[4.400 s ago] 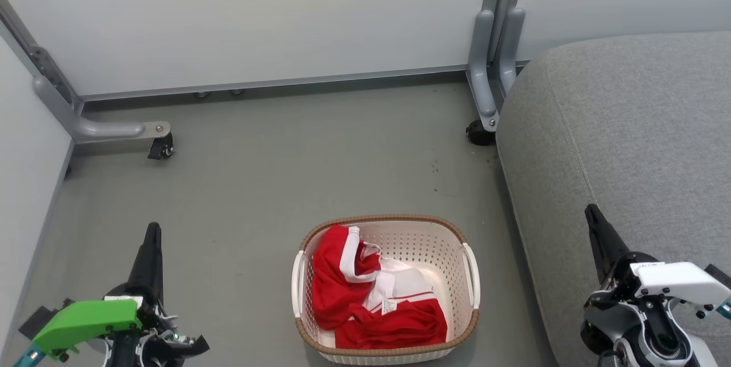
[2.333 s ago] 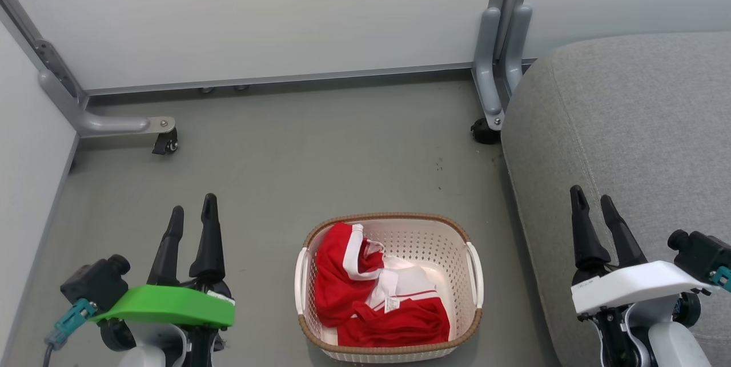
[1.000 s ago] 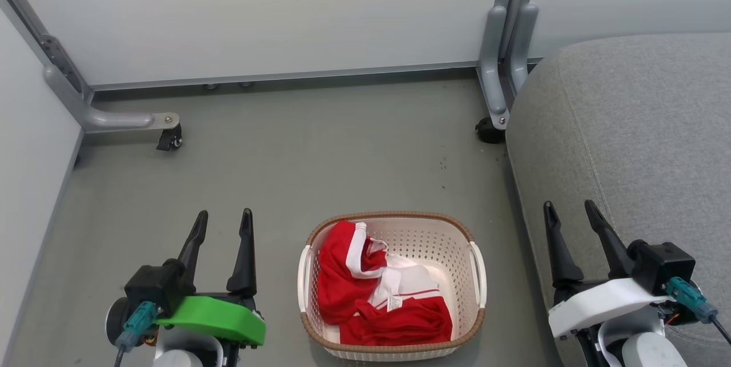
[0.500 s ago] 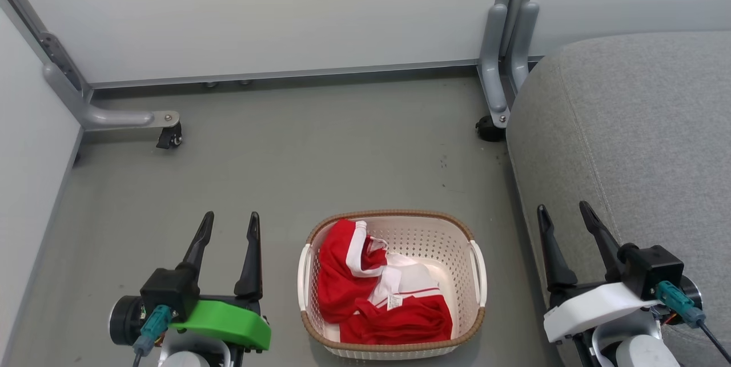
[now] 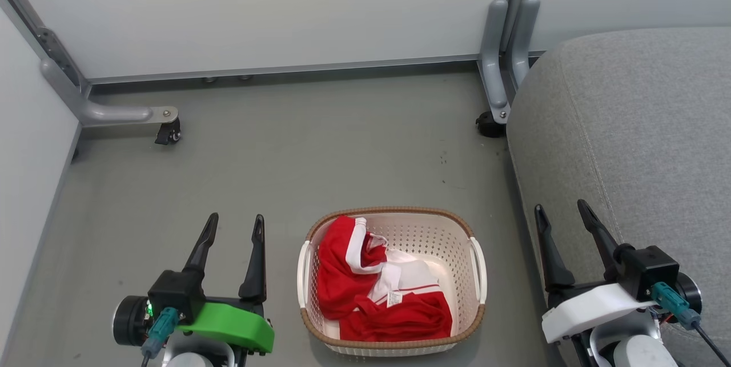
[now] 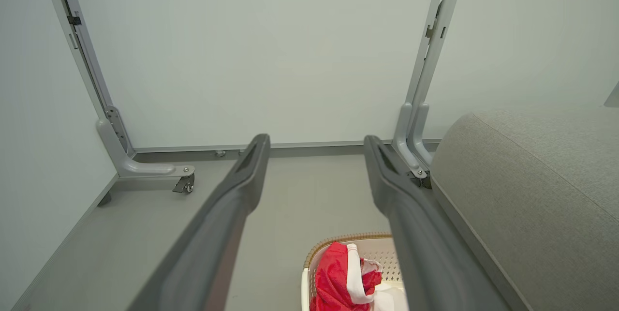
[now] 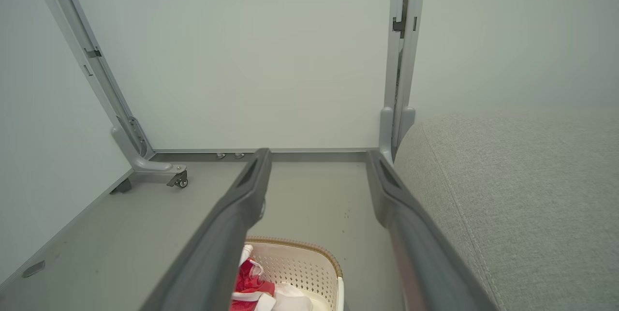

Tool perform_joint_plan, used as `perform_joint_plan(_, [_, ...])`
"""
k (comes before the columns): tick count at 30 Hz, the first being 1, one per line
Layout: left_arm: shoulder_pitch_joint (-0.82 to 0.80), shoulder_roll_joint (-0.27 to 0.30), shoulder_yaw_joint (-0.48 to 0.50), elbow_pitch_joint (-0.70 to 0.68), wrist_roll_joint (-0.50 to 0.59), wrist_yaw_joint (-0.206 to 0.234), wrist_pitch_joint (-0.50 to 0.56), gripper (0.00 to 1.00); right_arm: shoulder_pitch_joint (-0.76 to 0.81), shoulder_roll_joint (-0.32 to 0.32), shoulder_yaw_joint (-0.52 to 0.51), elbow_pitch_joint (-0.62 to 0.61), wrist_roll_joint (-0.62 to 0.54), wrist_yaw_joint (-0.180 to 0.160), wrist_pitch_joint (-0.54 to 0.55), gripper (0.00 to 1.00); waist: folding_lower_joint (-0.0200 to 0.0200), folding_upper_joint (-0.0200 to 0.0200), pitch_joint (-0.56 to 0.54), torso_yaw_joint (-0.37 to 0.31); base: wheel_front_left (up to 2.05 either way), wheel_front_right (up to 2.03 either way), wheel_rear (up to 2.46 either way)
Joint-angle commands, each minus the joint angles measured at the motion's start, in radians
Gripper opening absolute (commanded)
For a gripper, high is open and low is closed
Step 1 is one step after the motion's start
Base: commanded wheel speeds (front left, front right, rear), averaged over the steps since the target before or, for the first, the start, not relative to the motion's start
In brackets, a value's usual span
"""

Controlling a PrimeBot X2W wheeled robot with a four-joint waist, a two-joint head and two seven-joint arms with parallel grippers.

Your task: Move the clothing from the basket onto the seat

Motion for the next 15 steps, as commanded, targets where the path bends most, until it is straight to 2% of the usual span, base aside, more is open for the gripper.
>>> perform_joint_plan(1, [-0.002, 0.006, 0.001, 0.002, -0.009, 0.005, -0.004, 1.00, 0.010, -0.001, -0.002, 0.000, 0.005, 0.000, -0.004, 1.00, 0.0000, 0.0000, 0.001, 0.000, 0.00, 0.00, 0.00])
perform_joint_plan(9, [-0.007, 0.006, 0.000, 0.010, -0.009, 0.011, -0.004, 1.00, -0.001, -0.001, -0.002, 0.004, 0.012, 0.000, -0.008, 1.00, 0.0000, 0.0000, 0.009, -0.002, 0.00, 0.00, 0.00])
perform_joint_plan(15, [-0.047, 0.006, -0.033, 0.045, -0.003, 0.022, -0.002, 1.00, -0.033, -0.001, 0.002, -0.012, 0.017, 0.000, -0.008, 1.00, 0.0000, 0.0000, 0.058, -0.017, 0.00, 0.00, 0.00])
